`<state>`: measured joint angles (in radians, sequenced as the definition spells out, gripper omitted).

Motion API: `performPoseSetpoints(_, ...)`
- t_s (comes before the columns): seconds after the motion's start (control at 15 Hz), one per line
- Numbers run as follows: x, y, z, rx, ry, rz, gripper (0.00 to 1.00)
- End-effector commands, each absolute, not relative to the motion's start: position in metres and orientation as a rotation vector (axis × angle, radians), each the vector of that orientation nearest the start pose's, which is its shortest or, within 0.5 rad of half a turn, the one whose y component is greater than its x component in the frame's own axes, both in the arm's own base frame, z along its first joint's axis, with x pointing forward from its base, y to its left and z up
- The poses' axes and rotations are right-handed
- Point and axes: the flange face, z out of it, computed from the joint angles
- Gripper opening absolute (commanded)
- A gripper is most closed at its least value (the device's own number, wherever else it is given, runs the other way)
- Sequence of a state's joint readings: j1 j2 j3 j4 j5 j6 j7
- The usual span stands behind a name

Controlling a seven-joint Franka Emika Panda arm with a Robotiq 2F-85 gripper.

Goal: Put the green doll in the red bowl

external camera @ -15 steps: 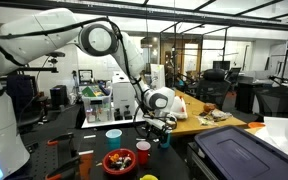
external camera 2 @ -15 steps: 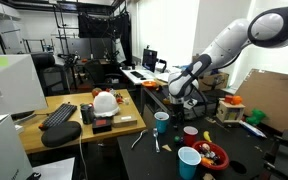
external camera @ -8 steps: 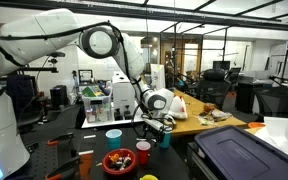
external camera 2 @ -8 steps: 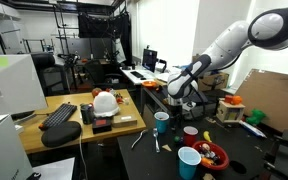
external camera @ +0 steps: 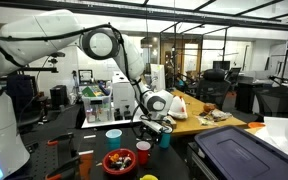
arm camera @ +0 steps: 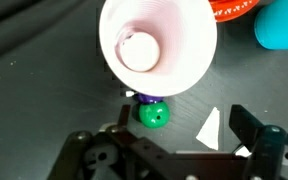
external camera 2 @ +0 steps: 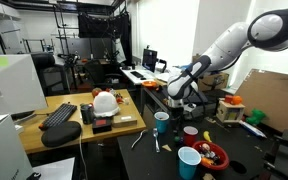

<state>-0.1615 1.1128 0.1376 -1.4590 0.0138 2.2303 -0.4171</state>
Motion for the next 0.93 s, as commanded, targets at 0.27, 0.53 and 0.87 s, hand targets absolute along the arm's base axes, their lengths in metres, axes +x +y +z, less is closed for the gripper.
performPoseSetpoints(0.27, 0.64, -0.011, -0.012, -2.854, -0.624, 0.459, 1.0)
performPoseSetpoints(0.53, 0.636, 0.001, -0.02, -2.888, -0.721, 0.476, 1.0)
performPoseSetpoints(0.87, 0.635, 0.013, -0.03, -2.927, -0.813, 0.47, 1.0)
